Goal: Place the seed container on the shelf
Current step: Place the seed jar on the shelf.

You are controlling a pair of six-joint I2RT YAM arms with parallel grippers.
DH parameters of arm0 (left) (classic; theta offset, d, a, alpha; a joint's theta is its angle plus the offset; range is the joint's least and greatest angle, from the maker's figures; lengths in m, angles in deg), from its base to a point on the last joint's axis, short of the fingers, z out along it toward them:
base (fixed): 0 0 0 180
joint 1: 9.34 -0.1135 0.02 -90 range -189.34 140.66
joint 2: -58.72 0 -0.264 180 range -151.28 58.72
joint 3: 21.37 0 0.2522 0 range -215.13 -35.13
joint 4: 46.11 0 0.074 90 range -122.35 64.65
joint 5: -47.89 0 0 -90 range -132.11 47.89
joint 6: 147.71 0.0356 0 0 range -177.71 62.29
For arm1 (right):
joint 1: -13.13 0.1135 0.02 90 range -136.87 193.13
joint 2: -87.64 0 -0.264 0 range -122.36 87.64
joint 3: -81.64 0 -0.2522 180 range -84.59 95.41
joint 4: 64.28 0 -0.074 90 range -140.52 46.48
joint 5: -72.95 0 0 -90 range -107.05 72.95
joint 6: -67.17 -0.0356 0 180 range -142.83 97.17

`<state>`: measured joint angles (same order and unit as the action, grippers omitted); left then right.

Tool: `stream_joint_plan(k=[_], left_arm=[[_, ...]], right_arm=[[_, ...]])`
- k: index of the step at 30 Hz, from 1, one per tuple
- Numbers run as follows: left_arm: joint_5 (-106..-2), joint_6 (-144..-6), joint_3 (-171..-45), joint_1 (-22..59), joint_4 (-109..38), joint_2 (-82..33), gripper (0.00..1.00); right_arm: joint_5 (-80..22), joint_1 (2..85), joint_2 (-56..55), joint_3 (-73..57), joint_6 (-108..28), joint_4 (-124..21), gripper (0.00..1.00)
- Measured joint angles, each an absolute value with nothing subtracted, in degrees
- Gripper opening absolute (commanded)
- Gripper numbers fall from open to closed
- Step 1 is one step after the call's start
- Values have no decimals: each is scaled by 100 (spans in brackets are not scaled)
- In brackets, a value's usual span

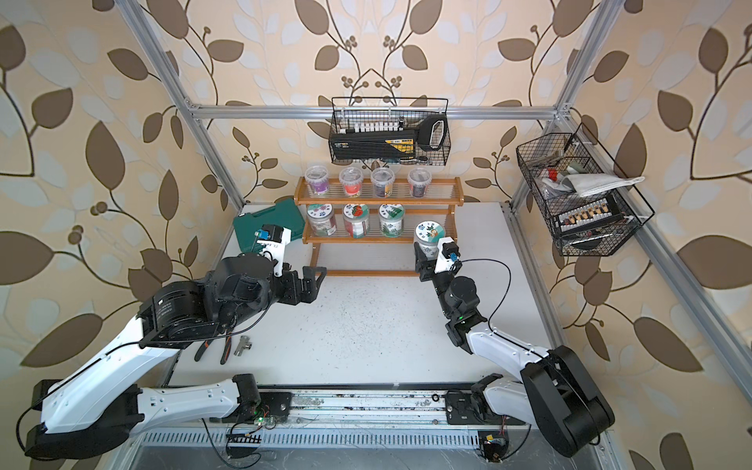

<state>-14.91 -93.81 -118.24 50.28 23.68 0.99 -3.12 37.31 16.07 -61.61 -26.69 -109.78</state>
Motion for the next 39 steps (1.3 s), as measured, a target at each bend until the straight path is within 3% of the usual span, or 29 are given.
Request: stream_joint_plan(k=[39], left_arm=[[-1368, -9353, -11735, 5019, 2370, -24, 98]], right_arm=[[-1216, 2768, -338, -4891, -2925, -11251, 57]])
